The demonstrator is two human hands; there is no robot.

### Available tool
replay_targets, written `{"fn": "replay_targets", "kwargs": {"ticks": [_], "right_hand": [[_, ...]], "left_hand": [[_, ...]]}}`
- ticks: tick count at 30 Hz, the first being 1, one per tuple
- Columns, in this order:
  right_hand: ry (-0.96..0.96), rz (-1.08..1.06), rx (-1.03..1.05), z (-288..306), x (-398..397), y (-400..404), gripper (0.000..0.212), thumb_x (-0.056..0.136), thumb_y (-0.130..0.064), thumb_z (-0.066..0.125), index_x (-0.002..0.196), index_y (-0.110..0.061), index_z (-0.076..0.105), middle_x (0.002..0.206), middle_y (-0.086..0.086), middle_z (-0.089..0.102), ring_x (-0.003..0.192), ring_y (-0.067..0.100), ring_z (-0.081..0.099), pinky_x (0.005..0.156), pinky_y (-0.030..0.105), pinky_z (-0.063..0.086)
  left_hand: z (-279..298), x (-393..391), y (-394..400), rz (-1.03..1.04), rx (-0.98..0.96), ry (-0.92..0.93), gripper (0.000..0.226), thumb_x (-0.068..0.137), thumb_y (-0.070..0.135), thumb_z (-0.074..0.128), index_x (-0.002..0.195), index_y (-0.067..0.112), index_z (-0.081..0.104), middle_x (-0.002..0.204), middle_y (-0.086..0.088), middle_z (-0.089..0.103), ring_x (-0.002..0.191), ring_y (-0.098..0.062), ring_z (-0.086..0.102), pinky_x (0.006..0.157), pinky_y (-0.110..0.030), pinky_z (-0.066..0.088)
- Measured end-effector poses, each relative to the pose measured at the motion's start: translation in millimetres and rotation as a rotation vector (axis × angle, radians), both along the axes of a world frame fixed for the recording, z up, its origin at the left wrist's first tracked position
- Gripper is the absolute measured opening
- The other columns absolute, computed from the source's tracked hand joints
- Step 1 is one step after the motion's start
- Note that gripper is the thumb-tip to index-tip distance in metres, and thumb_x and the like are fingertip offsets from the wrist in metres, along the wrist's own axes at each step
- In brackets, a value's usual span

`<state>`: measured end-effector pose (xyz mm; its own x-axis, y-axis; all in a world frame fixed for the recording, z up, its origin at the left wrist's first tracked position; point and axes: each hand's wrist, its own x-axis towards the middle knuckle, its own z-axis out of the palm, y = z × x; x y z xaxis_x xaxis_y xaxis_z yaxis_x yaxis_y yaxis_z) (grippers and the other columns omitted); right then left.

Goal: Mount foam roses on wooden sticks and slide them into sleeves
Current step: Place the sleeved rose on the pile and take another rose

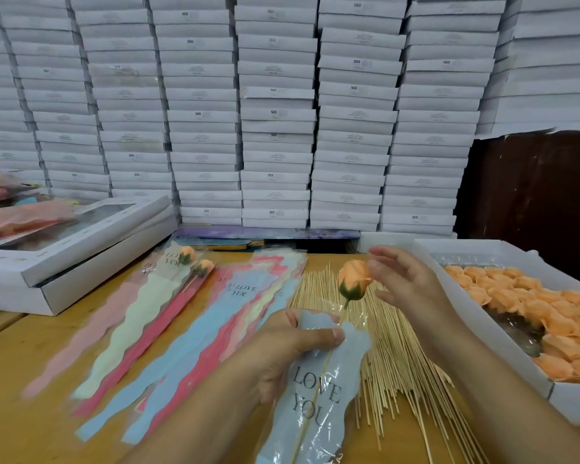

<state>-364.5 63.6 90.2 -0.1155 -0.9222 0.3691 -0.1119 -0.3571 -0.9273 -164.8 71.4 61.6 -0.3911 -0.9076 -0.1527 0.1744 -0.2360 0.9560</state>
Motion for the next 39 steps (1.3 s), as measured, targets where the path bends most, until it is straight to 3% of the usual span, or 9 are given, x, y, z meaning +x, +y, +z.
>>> {"fn": "replay_targets", "kwargs": {"ticks": [4,10,14,19,23,26,31,34,39], "right_hand": [[0.078,0.113,-0.016,-9.9,10.3,6.3,0.014,0.091,-0.023,0.066,0.099,-0.031,0.075,0.094,-0.008,0.077,0.089,0.011,0.073,0.070,0.021,0.057],[0.072,0.114,-0.019,-19.3,19.4,10.1,0.021,0.089,-0.009,0.069,0.093,-0.029,0.076,0.087,-0.007,0.078,0.073,0.003,0.071,0.064,0.015,0.054],[0.030,0.094,-0.002,-19.3,23.9,10.8,0.018,0.089,-0.009,0.070,0.092,-0.026,0.077,0.085,-0.004,0.078,0.071,0.003,0.070,0.063,0.015,0.054],[0.083,0.098,0.030,-18.2,25.0,11.4,0.018,0.093,-0.015,0.065,0.091,-0.026,0.079,0.091,-0.011,0.078,0.088,0.004,0.072,0.079,0.021,0.056],[0.080,0.113,0.105,-16.5,25.4,11.9,0.034,0.098,-0.022,0.057,0.076,-0.033,0.081,0.093,-0.020,0.076,0.091,-0.001,0.069,0.089,0.029,0.052],[0.106,0.111,0.146,-17.1,24.9,11.2,0.035,0.099,-0.030,0.053,0.076,-0.034,0.080,0.100,-0.021,0.073,0.098,0.000,0.066,0.093,0.029,0.050],[0.170,0.153,0.184,-19.3,24.4,11.8,0.029,0.101,-0.034,0.049,0.090,-0.032,0.076,0.116,-0.025,0.063,0.112,0.001,0.058,0.103,0.030,0.043],[0.215,0.206,0.163,-16.4,21.9,14.7,0.029,0.098,-0.036,0.054,0.085,-0.043,0.078,0.101,-0.031,0.068,0.103,-0.006,0.062,0.094,0.022,0.044],[0.230,0.220,0.074,-11.8,19.0,18.0,0.026,0.092,-0.026,0.067,0.086,-0.050,0.076,0.094,-0.017,0.075,0.089,-0.004,0.069,0.070,0.005,0.048]], "left_hand": [[-0.5,-2.2,2.8,-0.016,-0.025,-0.041,0.026,0.072,0.003,0.085,0.091,0.000,0.069,0.087,-0.022,0.073,0.070,-0.029,0.071,0.065,-0.034,0.059],[-4.6,-4.2,2.0,0.048,-0.046,-0.067,0.047,0.074,-0.001,0.083,0.114,-0.014,0.063,0.105,-0.031,0.071,0.086,-0.035,0.069,0.079,-0.041,0.059],[-2.8,-6.8,4.3,0.041,-0.074,-0.023,0.017,0.069,0.004,0.087,0.082,0.012,0.082,0.091,-0.021,0.076,0.076,-0.027,0.074,0.068,-0.032,0.060],[-4.4,-5.5,-0.1,0.049,-0.028,0.047,0.041,0.061,0.009,0.092,0.098,0.010,0.077,0.099,-0.021,0.076,0.080,-0.026,0.075,0.066,-0.032,0.060],[-1.1,-5.7,1.8,0.000,-0.026,0.074,0.024,0.069,0.009,0.088,0.091,0.012,0.080,0.098,-0.023,0.074,0.075,-0.026,0.073,0.069,-0.033,0.060],[-2.3,-5.2,-0.3,0.042,-0.011,0.045,0.049,0.061,0.012,0.092,0.106,0.006,0.073,0.093,-0.020,0.075,0.072,-0.025,0.072,0.065,-0.031,0.059],[0.3,-4.6,0.3,0.101,-0.027,-0.037,0.072,0.056,0.016,0.094,0.120,0.008,0.063,0.103,-0.020,0.076,0.092,-0.031,0.072,0.098,-0.047,0.055],[1.9,-3.6,1.7,0.086,-0.039,-0.054,0.068,0.061,0.015,0.093,0.121,0.003,0.063,0.101,-0.021,0.075,0.088,-0.030,0.072,0.092,-0.043,0.056],[8.8,-4.3,2.8,0.074,-0.017,-0.020,0.049,0.091,0.030,0.070,0.122,-0.008,0.064,0.123,-0.035,0.062,0.104,-0.039,0.061,0.109,-0.055,0.041]]}}
